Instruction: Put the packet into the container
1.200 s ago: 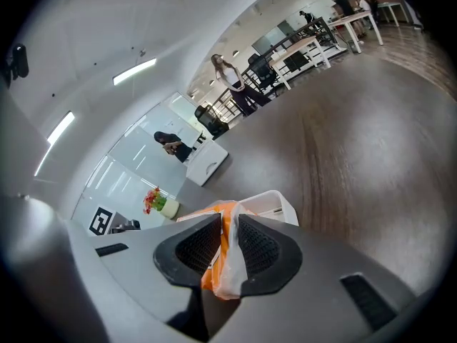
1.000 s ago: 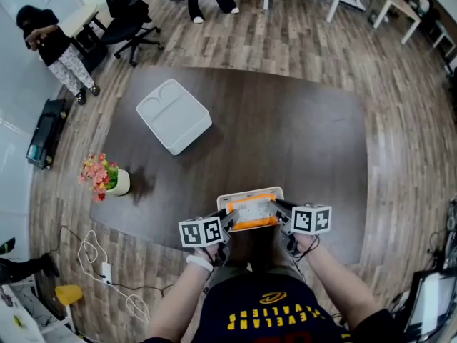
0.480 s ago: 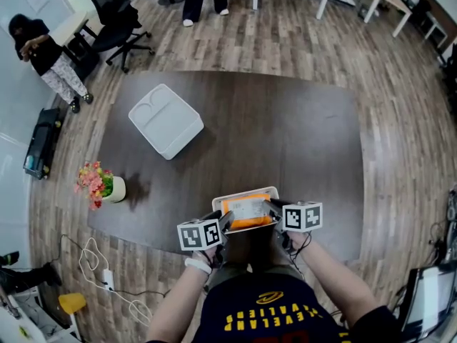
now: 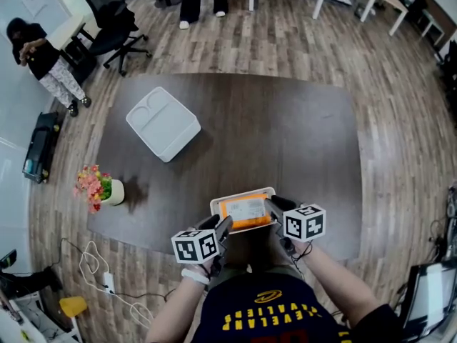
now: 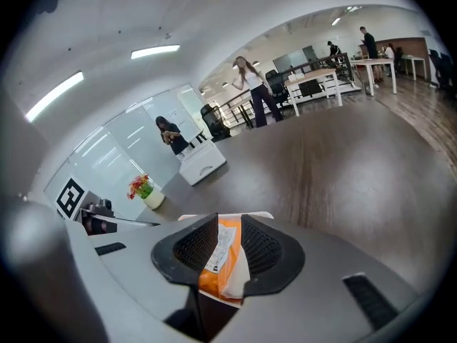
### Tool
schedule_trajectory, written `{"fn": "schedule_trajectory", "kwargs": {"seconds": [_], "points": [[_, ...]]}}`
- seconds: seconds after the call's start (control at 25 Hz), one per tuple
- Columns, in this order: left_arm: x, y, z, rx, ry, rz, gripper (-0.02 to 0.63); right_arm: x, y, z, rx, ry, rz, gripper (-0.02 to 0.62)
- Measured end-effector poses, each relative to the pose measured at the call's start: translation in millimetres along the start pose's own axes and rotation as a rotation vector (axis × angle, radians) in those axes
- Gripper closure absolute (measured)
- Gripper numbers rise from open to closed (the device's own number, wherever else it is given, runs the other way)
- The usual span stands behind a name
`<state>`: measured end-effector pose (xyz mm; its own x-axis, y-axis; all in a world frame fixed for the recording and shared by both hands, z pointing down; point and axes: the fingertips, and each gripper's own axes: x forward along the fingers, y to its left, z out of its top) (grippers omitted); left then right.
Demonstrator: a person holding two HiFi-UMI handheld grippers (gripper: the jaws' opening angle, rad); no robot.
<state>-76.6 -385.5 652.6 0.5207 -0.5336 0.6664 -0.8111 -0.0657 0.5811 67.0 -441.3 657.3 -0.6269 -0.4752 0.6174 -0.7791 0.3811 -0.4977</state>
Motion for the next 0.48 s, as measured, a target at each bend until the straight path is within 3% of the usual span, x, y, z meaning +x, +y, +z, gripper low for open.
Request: {"fn": "schedule_trajectory", "kwargs": {"seconds": [0.32,0.4,0.48], "points": [[-36.6,-54.9,17.6,0.169,-0.087,-0.084,0.425,-43.9,59.0,29.8,-0.177,-0.132,0.111,0.501],[-46.4,-73.5,20.9,0.234,-0.115,-0.122,0.498,-55.8,73.0,34.9,-0.210,-0.168,0.130,0.572],[-55.2,-91.1,24.8,0.282,-0.145,-0.163,0.564,-65.5,85.3,38.8,-0.233,-0.191,0.144,0.584]]}}
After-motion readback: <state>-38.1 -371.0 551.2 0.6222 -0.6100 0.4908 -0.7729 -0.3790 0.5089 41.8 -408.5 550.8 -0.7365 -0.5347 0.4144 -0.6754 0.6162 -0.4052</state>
